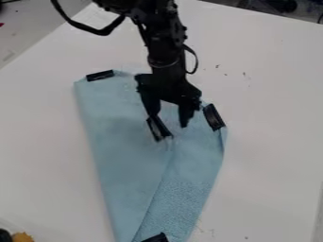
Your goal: Fold the cloth from bottom left to top right
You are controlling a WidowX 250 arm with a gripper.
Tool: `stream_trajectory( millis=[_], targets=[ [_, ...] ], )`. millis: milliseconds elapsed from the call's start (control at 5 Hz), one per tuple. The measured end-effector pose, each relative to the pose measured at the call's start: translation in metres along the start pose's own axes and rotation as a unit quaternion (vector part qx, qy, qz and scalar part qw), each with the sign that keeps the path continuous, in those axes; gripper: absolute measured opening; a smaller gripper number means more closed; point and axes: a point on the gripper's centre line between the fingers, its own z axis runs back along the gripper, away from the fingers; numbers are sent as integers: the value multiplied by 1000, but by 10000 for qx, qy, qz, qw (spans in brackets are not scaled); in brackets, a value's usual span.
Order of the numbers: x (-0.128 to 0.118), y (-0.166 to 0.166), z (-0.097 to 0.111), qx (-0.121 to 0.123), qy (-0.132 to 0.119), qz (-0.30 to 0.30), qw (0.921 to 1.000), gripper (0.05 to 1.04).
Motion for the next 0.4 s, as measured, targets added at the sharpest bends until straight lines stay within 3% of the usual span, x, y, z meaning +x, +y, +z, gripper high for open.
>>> stream_trajectory(
  millis=[400],
  targets=[
    [-5, -5, 15, 535, -239, -167, 9981, 1000]
  ],
)
